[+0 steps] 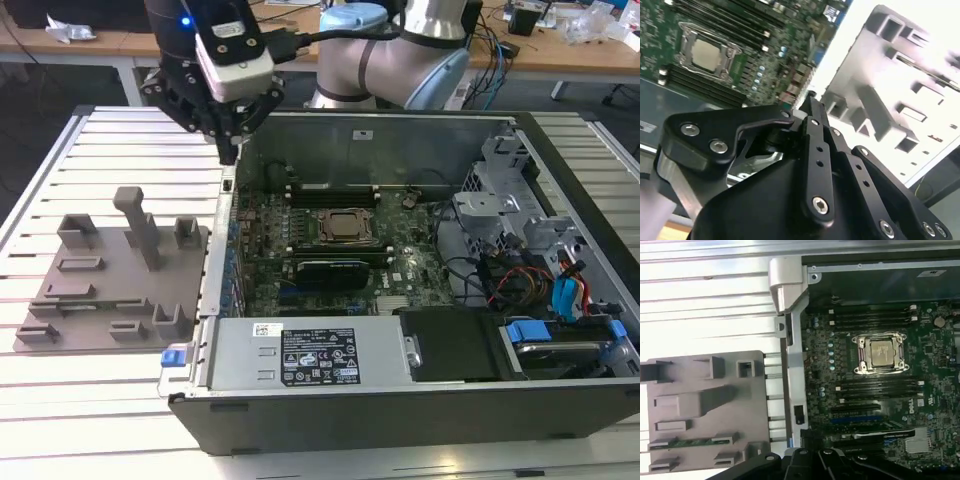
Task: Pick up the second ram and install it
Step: 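Reach for the second ram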
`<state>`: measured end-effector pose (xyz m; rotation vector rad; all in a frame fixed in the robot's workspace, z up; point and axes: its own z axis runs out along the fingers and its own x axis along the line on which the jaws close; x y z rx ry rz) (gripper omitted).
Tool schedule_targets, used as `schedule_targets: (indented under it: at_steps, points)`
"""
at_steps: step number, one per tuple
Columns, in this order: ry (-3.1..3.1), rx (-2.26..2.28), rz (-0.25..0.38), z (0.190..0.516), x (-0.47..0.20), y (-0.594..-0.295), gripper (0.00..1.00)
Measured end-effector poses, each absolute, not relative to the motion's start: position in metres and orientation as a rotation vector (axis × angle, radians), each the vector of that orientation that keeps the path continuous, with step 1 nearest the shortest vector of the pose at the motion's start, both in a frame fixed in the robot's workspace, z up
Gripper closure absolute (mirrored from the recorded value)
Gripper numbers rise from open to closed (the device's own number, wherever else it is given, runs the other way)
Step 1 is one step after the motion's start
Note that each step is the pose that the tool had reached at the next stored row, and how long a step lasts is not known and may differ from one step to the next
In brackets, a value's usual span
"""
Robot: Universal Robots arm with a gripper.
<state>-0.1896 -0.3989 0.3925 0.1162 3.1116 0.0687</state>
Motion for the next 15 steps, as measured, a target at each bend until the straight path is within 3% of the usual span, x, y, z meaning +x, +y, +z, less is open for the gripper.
schedule_targets:
  at_steps: [15]
  points:
    - [3.111,0.116,0.068,0.385,-0.294,-0.399,0.9]
